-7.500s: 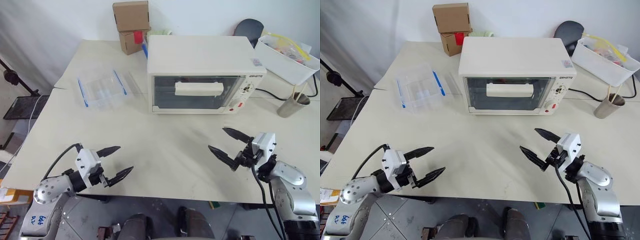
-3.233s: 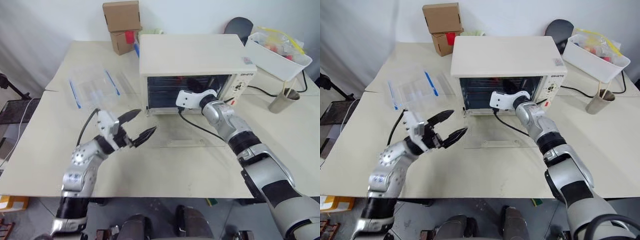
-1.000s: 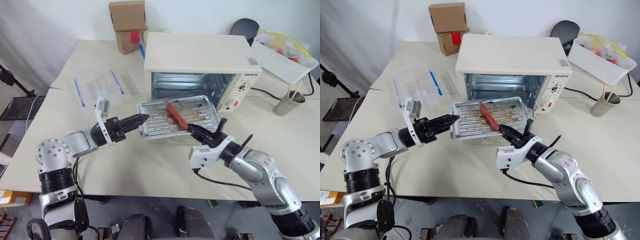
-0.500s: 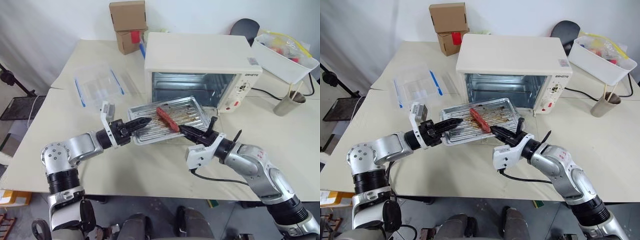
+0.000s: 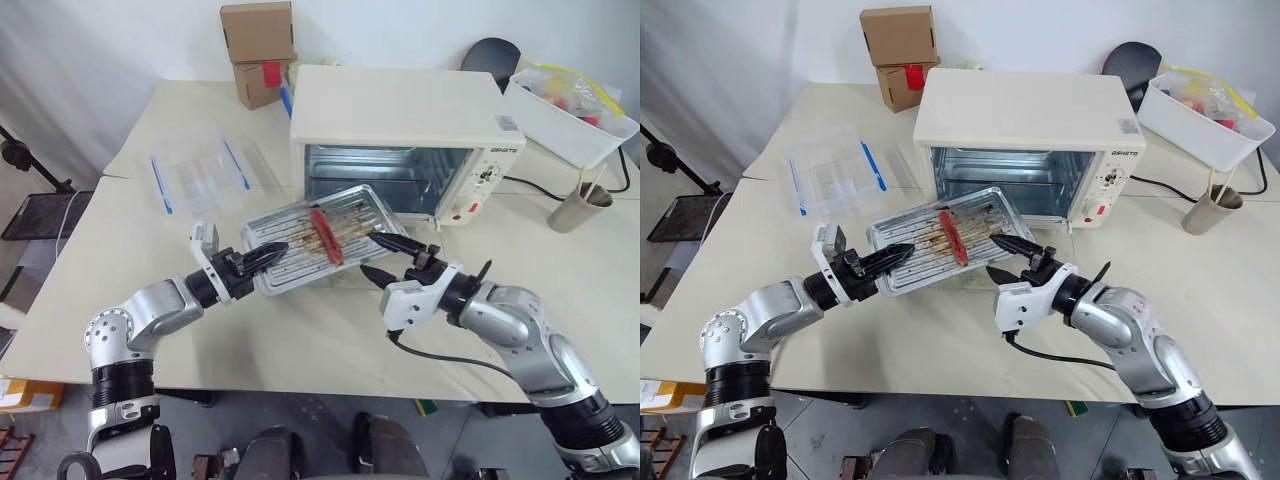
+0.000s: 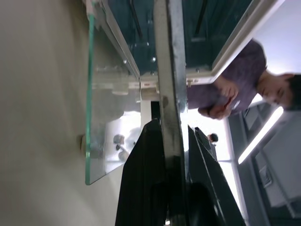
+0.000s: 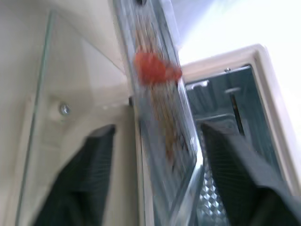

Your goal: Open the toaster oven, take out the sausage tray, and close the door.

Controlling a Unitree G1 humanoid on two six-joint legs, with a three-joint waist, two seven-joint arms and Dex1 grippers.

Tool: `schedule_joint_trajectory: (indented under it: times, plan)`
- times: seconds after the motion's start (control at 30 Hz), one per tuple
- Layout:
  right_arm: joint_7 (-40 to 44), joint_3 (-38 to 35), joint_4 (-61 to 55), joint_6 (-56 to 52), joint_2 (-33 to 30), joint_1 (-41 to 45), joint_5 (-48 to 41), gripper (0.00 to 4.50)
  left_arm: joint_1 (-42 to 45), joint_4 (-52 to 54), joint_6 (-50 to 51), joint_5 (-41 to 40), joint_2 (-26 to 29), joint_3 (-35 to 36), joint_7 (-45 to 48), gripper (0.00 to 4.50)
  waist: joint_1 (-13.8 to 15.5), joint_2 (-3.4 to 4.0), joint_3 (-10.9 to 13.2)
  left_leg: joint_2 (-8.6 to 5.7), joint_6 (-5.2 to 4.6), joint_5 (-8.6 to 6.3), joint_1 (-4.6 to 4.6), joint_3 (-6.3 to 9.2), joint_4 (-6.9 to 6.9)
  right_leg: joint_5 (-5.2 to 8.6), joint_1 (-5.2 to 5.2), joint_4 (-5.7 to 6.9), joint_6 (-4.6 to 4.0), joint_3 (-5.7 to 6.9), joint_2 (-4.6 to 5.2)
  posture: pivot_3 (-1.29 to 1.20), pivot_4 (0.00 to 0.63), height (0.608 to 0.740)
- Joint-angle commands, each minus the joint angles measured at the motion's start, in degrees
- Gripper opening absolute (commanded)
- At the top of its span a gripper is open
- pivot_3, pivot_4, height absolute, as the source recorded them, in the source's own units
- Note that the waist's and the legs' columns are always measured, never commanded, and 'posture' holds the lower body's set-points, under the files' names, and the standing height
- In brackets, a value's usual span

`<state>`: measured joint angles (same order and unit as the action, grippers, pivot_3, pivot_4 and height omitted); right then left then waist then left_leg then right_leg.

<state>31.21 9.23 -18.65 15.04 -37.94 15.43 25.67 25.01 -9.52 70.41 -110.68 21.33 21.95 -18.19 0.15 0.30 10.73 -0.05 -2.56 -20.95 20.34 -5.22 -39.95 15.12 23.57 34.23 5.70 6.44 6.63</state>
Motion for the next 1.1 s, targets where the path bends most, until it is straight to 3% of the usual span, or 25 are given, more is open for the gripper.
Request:
schedule_joint_trajectory:
  times: [0.03, 0.07, 0.17, 0.37, 0.47, 0.6, 0.77, 0.9, 1.1]
  plan:
    - [1.35, -5.38, -0.47, 0.49, -2.55, -3.34, -5.80, 4.15, -3.13, 1.64, 0.48, -2.32, 2.03, 3.77, 1.07, 0.00, -0.13, 0.00, 0.00, -0.01, 0.00, 0.00, -0.01, -0.01, 0.02, 0.00, -0.02, -0.02, 0.00, 0.00, -0.01, 0.00, 0.150, 0.740]
    - [1.26, -6.77, 0.26, 0.85, -3.36, -4.25, -6.63, 4.47, -4.20, 1.78, 1.04, -2.32, 2.87, 4.27, 1.57, 0.00, -0.16, 0.00, 0.00, -0.01, 0.00, 0.00, -0.01, -0.03, 0.04, 0.00, -0.01, -0.03, 0.00, -0.02, -0.03, 0.00, 0.150, 0.740]
    - [1.70, -10.97, 5.18, 3.63, -6.60, -7.19, -10.18, 4.22, -8.09, 2.75, 2.89, -2.32, 5.31, 6.94, 5.24, 0.00, -0.30, 0.00, 0.00, 0.03, 0.00, 0.00, -0.03, -0.09, 0.08, 0.00, 0.01, -0.05, 0.00, -0.07, -0.07, 0.00, 0.150, 0.740]
    - [8.05, -15.81, 19.50, 15.07, -12.15, -10.04, -22.83, 2.36, -17.55, 5.03, 3.75, -2.32, 9.80, 15.09, 14.40, 0.00, -0.41, 0.00, 0.00, 0.06, 0.02, -0.01, -0.07, -0.15, 0.08, 0.01, -0.01, -0.08, -0.02, -0.13, -0.06, 0.00, 0.150, 0.740]
    - [14.52, -15.24, 26.07, 20.04, -13.76, -9.99, -29.23, 1.43, -21.53, 6.22, 2.04, -2.32, 9.21, 18.35, 16.54, 0.00, -0.42, 0.03, 0.02, 0.08, 0.03, -0.02, -0.12, -0.17, 0.14, 0.02, -0.02, -0.12, -0.04, -0.16, -0.02, 0.00, 0.150, 0.740]
    - [22.84, -12.32, 34.36, 18.61, -12.70, -7.51, -34.42, 0.04, -28.03, 9.53, -1.38, -2.32, 5.91, 21.95, 16.93, 0.00, -0.40, 0.02, 0.01, 0.16, 0.07, -0.04, -0.16, -0.14, 0.08, 0.03, -0.11, -0.14, -0.05, -0.18, 0.21, 0.00, 0.150, 0.740]
    - [26.07, -10.55, 43.76, 11.71, -7.01, -2.44, -37.23, 0.04, -31.02, 14.80, -8.67, -2.32, -1.64, 25.15, 14.23, 0.00, -0.36, -0.01, 0.00, 0.17, 0.11, -0.07, -0.19, -0.10, 0.02, 0.09, -0.09, -0.22, -0.17, -0.11, 0.46, 0.00, 0.150, 0.740]
    - [29.64, -10.23, 50.08, 13.10, -2.61, 2.52, -39.07, 0.04, -31.39, 18.73, -12.90, -2.32, -7.29, 25.23, 11.58, 0.00, -0.39, -0.05, -0.04, 0.10, 0.13, -0.08, -0.23, -0.13, -0.01, 0.09, -0.09, -0.14, -0.19, -0.05, 0.61, 0.00, 0.150, 0.740]
    - [35.46, -13.14, 46.13, 11.31, 1.43, 4.28, -47.81, 0.04, -32.20, 21.58, -14.44, -2.32, -9.61, 24.36, 11.04, 0.00, -0.29, -0.04, -0.04, 0.10, 0.14, -0.09, -0.16, -0.11, 0.02, 0.10, -0.01, -0.14, -0.21, 0.00, 0.61, 0.00, 0.150, 0.740]
